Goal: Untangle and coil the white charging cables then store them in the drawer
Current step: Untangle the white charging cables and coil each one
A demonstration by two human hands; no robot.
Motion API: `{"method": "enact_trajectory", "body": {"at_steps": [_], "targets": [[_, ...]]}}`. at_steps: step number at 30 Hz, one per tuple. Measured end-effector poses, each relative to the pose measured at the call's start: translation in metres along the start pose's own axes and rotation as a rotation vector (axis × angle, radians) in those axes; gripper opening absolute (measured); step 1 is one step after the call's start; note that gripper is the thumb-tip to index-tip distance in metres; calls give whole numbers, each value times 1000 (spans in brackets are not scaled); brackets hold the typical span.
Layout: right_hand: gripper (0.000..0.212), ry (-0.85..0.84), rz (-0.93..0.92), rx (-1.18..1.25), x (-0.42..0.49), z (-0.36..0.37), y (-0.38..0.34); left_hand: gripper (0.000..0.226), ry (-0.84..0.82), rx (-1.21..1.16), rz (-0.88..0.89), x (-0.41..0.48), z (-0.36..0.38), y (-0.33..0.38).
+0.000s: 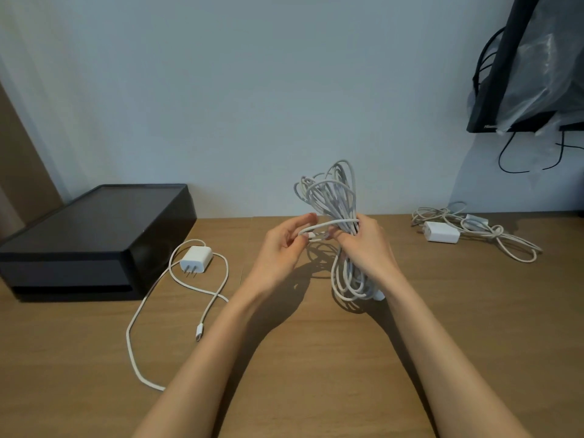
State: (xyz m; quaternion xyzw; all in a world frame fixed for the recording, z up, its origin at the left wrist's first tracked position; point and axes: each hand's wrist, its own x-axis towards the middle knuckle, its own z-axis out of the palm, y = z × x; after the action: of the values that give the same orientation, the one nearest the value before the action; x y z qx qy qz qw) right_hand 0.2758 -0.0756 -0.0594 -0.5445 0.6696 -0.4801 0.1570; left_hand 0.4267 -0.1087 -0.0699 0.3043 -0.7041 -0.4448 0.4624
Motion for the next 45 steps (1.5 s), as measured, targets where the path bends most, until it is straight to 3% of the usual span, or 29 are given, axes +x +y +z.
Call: {"method": "enact_trajectory", "body": {"at_steps": [3,9,14,16,20,23,26,32,36,45], "targets": [[8,-65,5,71,1,-3,1,29,-46,-114,-12,2,-7,2],[3,-204,20,261,0,-8,-2,17,41,-493,-167,1,-14,6],[5,-350,-8,319,-2,-16,-4,22,-66,-602,-312,0,-20,9],[5,-382,-26,279,-2,-17,-5,22,-15,-518,-296,0,-19,8],[3,-321,-48,216,0,-14,-3,13,254,-127,-147,0,-16,3],[3,-273,-42,146,2,-10,-2,9,246,31,-117,-2,-12,2],[3,-233,-31,93,4,-6,-1,21,209,344,-125,-2,-6,-1],[7,-178,8,17,3,-2,-3,15,83,270,-169,-3,-6,-2],[8,-154,-14,-73,3,-3,-9,37,119,276,-128,-5,-7,4],[17,-184,39,-201,11,-23,-11,17,130,291,-62,-4,-18,10]]}}
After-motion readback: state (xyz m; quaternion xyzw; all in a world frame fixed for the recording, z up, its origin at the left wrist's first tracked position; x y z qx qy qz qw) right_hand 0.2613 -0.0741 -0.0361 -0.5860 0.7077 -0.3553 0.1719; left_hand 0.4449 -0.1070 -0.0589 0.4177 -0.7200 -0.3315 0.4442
